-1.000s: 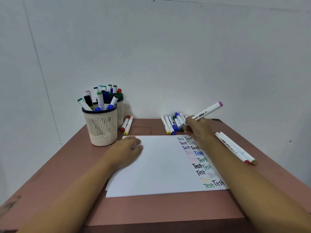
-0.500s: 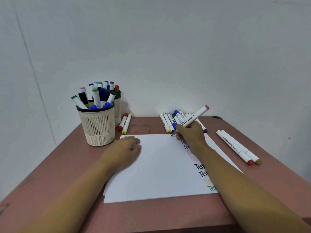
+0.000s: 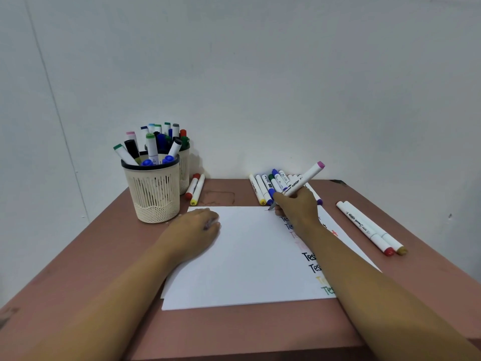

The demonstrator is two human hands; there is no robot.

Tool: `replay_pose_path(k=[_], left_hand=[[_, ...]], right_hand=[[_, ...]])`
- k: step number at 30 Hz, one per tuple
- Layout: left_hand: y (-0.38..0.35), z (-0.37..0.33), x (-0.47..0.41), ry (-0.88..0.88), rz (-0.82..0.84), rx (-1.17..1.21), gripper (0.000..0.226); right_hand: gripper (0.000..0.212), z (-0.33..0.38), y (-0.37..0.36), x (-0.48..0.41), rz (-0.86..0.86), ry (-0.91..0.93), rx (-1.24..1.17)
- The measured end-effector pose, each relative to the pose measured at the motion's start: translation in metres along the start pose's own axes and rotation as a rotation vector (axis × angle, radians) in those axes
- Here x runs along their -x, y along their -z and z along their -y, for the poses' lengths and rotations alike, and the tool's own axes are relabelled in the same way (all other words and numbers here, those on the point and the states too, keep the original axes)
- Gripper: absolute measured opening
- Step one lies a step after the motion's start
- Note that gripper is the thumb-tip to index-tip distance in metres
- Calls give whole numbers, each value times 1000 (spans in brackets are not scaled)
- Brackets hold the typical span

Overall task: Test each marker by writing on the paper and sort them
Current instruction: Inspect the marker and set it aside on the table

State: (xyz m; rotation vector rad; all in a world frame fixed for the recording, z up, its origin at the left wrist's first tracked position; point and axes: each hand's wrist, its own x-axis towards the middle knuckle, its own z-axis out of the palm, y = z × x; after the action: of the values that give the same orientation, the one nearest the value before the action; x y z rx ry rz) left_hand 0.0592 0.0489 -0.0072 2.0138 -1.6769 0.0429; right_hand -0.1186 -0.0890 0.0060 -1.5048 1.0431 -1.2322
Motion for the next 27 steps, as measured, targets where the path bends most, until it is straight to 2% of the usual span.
replay_pose_path(k=[2, 9, 14, 18, 27], left_hand=[[0, -1, 0, -2, -11, -4, 28], [0, 1, 0, -1, -7, 16, 29], [-1, 1, -1, 0, 1, 17, 29], [-1, 2, -2, -1, -2, 12, 28], [-1, 1, -2, 0, 4, 11, 30]], right_hand=[[19, 0, 1, -1, 3, 0, -28], [8, 1, 0, 1, 44, 11, -11], [11, 2, 1, 2, 56, 19, 30], [18, 3, 3, 2, 15, 3, -42], [18, 2, 3, 2, 24, 14, 0]])
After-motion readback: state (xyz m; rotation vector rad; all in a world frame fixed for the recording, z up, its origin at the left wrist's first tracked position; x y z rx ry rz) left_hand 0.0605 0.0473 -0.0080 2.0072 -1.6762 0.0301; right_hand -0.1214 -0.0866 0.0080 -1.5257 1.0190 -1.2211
